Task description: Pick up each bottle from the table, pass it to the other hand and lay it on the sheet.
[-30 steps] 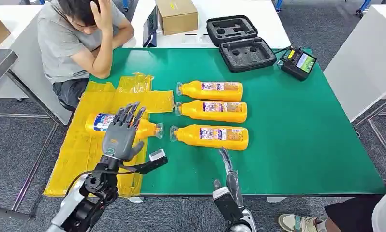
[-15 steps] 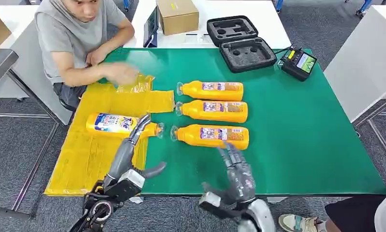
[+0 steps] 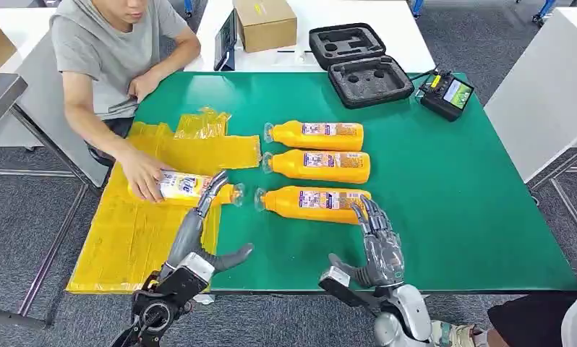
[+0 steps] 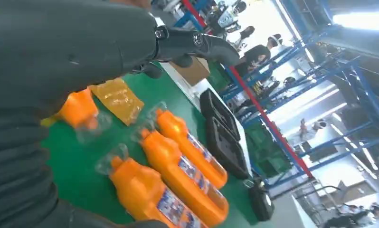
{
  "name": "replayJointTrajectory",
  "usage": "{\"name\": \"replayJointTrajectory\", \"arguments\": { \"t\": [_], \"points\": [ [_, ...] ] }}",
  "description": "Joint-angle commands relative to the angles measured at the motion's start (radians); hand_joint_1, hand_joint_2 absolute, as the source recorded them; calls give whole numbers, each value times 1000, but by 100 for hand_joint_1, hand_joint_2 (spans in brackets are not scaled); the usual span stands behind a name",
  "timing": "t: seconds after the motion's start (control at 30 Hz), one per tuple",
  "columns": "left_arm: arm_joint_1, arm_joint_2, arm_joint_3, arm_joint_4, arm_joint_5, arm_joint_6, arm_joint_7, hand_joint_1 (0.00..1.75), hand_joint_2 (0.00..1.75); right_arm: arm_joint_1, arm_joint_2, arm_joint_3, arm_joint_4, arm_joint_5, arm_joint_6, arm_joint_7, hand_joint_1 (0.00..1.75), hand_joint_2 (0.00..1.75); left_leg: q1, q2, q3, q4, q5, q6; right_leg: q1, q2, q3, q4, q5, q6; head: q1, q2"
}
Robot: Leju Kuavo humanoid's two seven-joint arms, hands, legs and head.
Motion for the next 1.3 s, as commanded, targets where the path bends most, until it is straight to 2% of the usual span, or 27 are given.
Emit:
{"name": "replayJointTrajectory", "arguments": {
  "t": [0.03,0.13,0.4,0.57,0.9,1.3],
  "points": [
    [-53,-53,4,80,14,-21,-15,0,175,-85,-65,14,47,130,20,81,0,175,0,0,1,0,-1,-1,0,1,1,0,0,-1,0,0],
    [-50,-52,-3,84,20,-22,-22,0,175,-105,-77,18,82,144,10,84,0,175,1,0,3,0,-1,-1,1,1,3,-1,-1,-1,0,0],
    [-73,-67,-31,124,40,-40,-49,0,175,-244,-134,11,345,163,-6,101,0,175,1,0,4,-1,-1,-1,1,2,5,-2,0,-1,0,0],
    [-106,-85,-41,153,46,-59,-47,0,175,-327,-134,13,484,139,-13,58,0,175,1,1,4,-1,-1,-1,1,2,4,-1,0,-1,0,0],
    [-117,-81,-48,173,44,-57,-50,0,175,-374,-113,35,567,125,-17,23,0,175,1,2,6,-1,-2,-1,1,4,5,-1,-1,-1,0,0],
    [-116,-73,-52,178,41,-49,-59,0,175,-346,-88,60,497,190,-17,17,0,175,1,1,3,0,-1,-1,1,2,3,-1,0,-1,0,0]
  ]
}}
